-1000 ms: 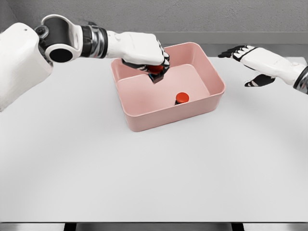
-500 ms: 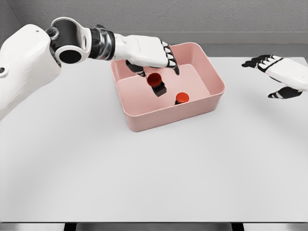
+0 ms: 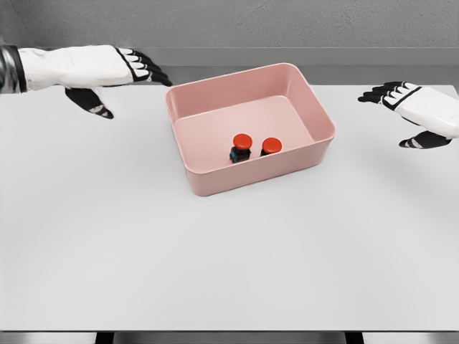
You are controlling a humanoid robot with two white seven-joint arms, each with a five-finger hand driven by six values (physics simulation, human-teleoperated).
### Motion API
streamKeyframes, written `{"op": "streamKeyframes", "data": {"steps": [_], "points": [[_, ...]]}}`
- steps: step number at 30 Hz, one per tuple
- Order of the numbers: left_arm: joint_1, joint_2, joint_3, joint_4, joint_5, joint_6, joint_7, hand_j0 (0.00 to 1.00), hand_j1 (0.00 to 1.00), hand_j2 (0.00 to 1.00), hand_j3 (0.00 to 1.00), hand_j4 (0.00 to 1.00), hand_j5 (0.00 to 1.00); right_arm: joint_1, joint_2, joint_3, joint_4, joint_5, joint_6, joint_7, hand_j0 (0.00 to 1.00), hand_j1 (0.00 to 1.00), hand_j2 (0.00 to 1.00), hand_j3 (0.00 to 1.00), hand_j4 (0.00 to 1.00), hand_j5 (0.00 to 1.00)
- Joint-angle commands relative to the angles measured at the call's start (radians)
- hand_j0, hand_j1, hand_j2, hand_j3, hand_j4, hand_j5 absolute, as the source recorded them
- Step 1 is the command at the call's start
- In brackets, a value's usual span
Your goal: Put the industrial switch in the basket with both arms
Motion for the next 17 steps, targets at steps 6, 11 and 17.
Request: {"op": "streamKeyframes", "data": {"steps": [6, 11, 17], "points": [[0.058, 0.112, -0.022, 0.094, 0.043, 0.003, 0.045, 1.0, 1.0, 1.0, 1.0, 1.0, 1.0, 0.0, 0.0, 0.003, -0.002, -0.007, 0.001, 0.0, 1.0, 1.0, 1.0, 1.0, 1.0, 1.0], [0.063, 0.034, -0.082, 0.084, 0.04, 0.003, 0.043, 1.0, 1.0, 1.0, 1.0, 1.0, 1.0, 0.0, 0.0, 0.003, -0.002, -0.007, 0.001, 0.0, 1.0, 1.0, 1.0, 1.0, 1.0, 1.0], [0.069, -0.004, -0.13, 0.084, 0.039, 0.003, 0.043, 1.0, 1.0, 1.0, 1.0, 1.0, 1.0, 0.009, 0.0, 0.001, 0.0, -0.007, 0.001, 0.0, 1.0, 1.0, 1.0, 1.0, 1.0, 1.0]]}}
